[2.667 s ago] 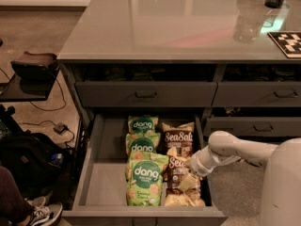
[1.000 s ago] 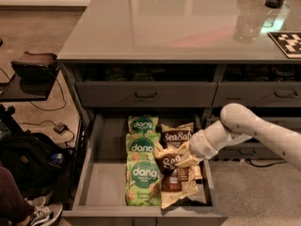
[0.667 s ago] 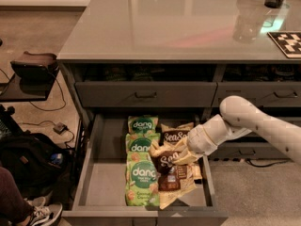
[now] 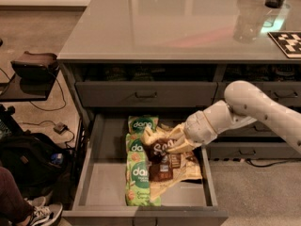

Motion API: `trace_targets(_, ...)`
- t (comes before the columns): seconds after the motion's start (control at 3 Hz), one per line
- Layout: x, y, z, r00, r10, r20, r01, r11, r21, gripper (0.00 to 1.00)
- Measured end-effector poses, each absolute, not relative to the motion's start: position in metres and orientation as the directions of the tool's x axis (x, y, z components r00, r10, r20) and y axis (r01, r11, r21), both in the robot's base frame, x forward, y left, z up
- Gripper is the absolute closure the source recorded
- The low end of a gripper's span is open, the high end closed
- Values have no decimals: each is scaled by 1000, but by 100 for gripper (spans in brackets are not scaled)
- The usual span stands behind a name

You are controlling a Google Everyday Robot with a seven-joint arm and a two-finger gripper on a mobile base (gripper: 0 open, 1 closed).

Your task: Pick brown chip bag from middle drawer and place on counter

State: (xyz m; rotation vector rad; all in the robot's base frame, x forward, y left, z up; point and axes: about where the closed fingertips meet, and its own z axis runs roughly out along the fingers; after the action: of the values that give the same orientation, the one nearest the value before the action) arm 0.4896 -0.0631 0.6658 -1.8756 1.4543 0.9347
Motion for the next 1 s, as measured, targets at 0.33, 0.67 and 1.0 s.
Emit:
trace_targets(0.33,492,-57,700,213,-480,-851,-961,-259,-95,100)
trace_targets(0.67,496,-52,728,260,-410,-875,-950,-273,-154,100)
trace_targets(1.0,503,-47,753,290,-361,-886,-941,-275,-195,100)
